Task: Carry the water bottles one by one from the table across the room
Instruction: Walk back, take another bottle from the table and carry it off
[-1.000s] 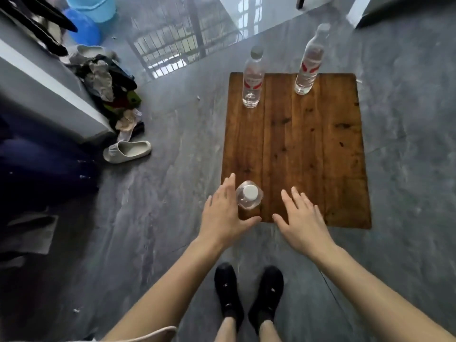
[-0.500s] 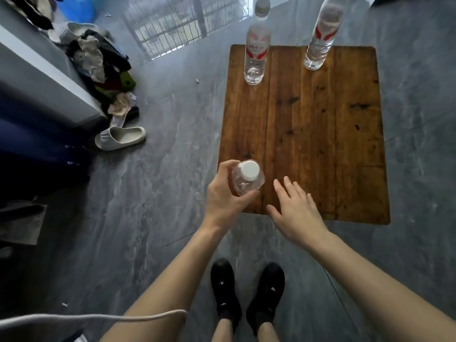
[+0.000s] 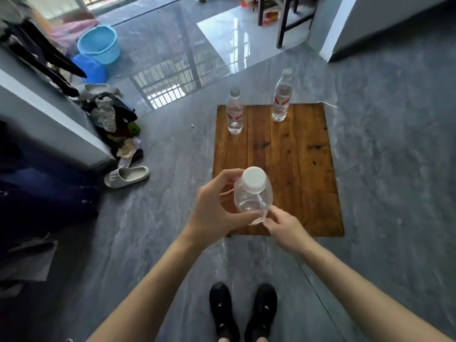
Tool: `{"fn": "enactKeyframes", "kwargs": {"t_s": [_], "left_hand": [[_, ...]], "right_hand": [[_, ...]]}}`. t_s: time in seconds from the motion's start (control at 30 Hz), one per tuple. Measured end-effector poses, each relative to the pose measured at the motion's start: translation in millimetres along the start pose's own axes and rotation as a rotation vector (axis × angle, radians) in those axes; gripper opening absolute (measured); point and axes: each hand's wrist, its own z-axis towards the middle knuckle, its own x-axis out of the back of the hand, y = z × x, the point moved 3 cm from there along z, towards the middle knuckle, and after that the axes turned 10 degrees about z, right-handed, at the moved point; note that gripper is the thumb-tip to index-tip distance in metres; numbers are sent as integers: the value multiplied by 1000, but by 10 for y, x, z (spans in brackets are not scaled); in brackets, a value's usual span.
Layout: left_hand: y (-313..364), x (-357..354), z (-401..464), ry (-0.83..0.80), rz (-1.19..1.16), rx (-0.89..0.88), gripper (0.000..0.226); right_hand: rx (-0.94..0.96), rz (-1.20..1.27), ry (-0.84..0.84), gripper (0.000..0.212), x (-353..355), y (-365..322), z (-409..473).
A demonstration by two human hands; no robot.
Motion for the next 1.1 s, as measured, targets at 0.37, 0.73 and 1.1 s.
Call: {"fn": "enactKeyframes", "kwargs": {"t_s": [0.37, 0.73, 1.1], "left_hand": [[1961, 400, 274, -253, 54, -202, 71], [3226, 21, 521, -350, -32, -298, 56], [3835, -399, 762, -557, -100, -411, 54]], "right_hand": [[-278, 1248, -97, 39, 985, -772, -1507], [-127, 1432, -154, 60, 1783, -939, -2304], [2, 1569, 79, 59, 2241, -797, -2721]]}}
